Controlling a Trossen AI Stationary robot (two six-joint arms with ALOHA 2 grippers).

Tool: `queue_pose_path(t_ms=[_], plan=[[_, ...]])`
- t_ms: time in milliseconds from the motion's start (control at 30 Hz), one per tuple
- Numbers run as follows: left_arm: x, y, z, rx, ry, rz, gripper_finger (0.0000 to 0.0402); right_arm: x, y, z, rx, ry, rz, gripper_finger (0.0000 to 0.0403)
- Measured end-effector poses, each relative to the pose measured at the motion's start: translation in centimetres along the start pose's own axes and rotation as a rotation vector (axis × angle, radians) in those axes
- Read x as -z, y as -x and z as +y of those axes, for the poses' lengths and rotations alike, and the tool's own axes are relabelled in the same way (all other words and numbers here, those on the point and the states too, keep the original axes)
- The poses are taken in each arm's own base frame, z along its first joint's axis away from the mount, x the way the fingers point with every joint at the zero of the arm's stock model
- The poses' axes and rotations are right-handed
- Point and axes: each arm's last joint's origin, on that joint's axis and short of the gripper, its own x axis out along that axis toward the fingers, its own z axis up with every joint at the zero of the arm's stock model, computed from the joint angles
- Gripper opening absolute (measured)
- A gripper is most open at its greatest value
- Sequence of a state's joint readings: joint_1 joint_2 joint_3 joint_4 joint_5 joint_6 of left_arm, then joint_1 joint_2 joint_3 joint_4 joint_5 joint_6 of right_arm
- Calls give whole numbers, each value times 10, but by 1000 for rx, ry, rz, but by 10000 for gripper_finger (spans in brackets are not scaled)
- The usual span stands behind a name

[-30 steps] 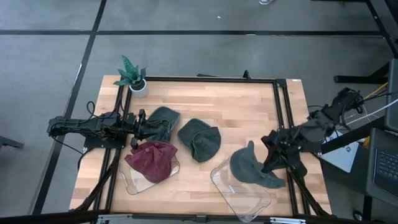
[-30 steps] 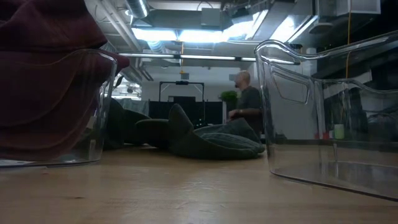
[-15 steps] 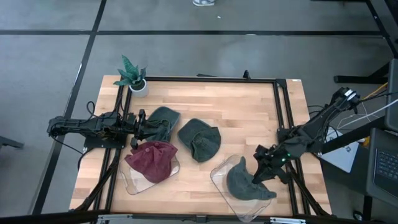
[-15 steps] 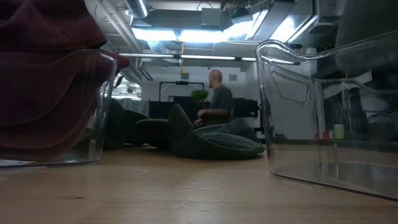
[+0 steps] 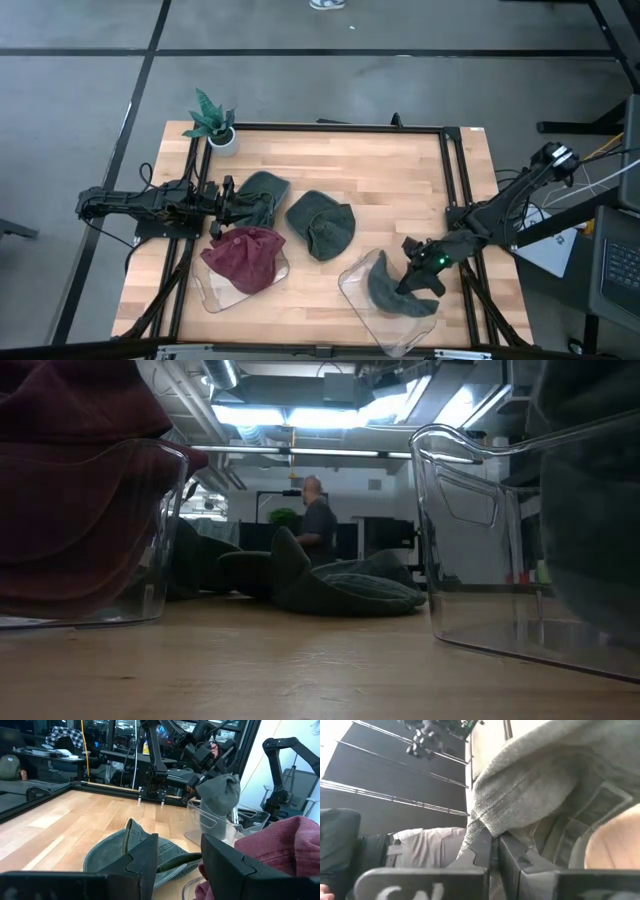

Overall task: Pick & Place hat
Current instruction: Put the right black cap into the right transparent bin

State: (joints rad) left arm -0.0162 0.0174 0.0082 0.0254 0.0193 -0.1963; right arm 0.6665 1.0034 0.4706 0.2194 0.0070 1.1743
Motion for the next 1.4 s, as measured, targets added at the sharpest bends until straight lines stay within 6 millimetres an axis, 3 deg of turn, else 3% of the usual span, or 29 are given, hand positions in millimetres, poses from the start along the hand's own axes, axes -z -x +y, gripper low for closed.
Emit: queue_pose_path(t_ms=[267,533,833,1400], plan=[[0,0,0,0,0,0,143,-13,-22,14,-107,102,-47,17],[0,0,0,-1,0,-1,143,-7,-33,-3,-25,69,-11,17],[0,0,0,0,0,0,143,0,-33,-22,108,46,28,21],[0,0,0,0,0,0,143,3,-23,-25,146,61,141,23]])
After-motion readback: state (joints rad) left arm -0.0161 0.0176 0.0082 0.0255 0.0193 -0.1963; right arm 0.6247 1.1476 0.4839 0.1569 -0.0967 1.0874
